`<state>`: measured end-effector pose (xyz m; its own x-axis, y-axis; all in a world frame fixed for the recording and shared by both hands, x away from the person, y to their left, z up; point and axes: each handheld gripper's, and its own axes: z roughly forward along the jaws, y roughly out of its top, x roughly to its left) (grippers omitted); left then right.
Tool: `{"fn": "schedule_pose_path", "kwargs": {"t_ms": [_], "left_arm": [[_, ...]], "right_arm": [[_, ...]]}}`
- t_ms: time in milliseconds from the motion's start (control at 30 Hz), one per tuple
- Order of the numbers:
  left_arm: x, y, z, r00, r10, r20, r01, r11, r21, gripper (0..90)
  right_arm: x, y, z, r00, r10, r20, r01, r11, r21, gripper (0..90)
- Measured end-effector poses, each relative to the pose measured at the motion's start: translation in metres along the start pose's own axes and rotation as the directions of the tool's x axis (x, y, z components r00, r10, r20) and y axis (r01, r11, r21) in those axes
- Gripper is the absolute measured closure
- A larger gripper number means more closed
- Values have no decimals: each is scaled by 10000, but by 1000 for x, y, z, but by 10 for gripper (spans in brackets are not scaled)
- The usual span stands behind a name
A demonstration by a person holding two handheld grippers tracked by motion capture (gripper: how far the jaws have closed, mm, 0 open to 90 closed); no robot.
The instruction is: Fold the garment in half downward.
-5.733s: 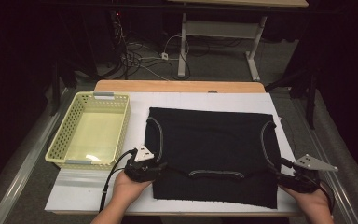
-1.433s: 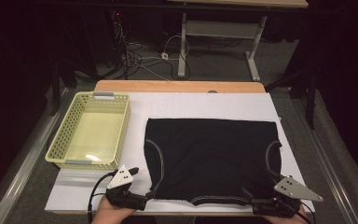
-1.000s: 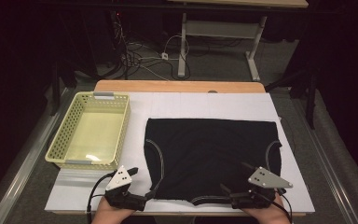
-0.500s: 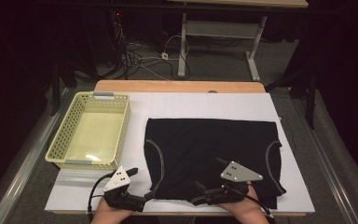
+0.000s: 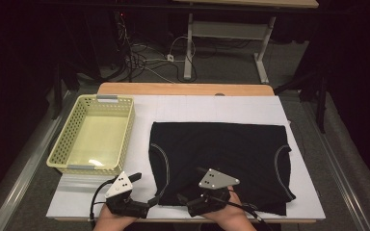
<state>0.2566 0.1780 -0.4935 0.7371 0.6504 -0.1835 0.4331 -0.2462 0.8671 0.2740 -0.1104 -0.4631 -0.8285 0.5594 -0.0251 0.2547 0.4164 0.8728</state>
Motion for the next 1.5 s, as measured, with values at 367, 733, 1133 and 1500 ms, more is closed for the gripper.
{"fn": "schedule_pose_path", "kwargs": {"t_ms": [367, 733, 1133, 1500], "left_arm": [[11, 0, -10, 9984, 152, -551, -138, 9996, 258, 0], [15, -5, -13, 9997, -195, -134, 194, 9998, -41, 0], [14, -4, -11, 9998, -84, -167, 85, 9999, 104, 0], [12, -5, -11, 9997, -5, -252, 9, 9999, 155, 0]], "right_arm": [[33, 8, 21, 9959, -690, -584, 726, 9954, 618, 254], [49, -1, 51, 9890, -969, -1118, 1171, 9745, 1911, 388], [57, -2, 58, 9852, -1595, -625, 1692, 9635, 2075, 438], [53, -2, 57, 9887, -1499, 71, 1452, 9676, 2064, 758]]}}
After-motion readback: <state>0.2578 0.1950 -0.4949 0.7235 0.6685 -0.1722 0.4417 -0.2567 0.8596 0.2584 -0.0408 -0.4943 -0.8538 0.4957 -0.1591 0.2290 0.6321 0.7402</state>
